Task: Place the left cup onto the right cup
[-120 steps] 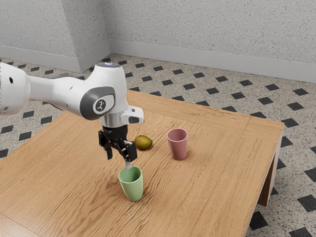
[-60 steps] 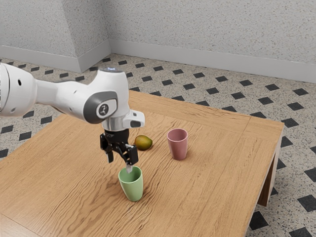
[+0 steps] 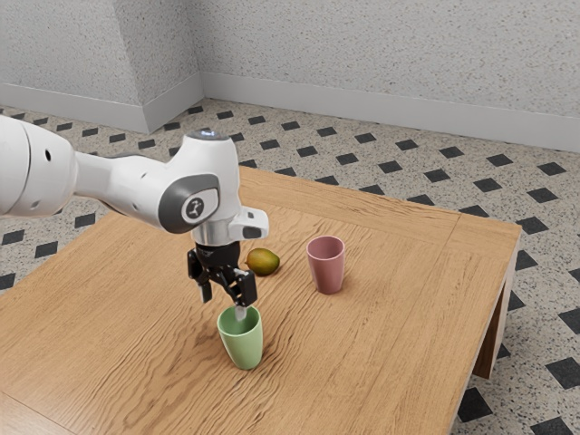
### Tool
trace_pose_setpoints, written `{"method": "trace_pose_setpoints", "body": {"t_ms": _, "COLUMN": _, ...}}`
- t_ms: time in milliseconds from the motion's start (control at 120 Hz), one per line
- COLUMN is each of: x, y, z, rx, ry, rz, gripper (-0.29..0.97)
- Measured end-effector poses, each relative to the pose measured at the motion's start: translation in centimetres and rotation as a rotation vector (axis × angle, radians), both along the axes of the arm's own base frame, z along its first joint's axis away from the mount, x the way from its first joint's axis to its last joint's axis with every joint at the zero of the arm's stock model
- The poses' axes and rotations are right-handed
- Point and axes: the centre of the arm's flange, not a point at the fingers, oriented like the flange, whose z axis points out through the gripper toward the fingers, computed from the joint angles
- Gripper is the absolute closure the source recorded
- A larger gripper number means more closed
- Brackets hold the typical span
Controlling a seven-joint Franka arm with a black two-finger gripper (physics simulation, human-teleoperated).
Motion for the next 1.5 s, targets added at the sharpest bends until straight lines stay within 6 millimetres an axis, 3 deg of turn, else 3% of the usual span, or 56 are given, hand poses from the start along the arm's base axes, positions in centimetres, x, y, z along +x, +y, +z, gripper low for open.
{"method": "trace_pose_setpoints", "body": {"t_ms": 483, "x": 0.4, "y": 0.2, "z": -1.0, "rx": 0.002, "ry": -0.005, "rz": 0.005, "gripper": 0.04}}
{"method": "trace_pose_setpoints", "body": {"t_ms": 1500, "x": 0.4, "y": 0.1, "z": -1.5, "rx": 0.003, "ry": 0.0, "rz": 0.002, "gripper": 0.35}}
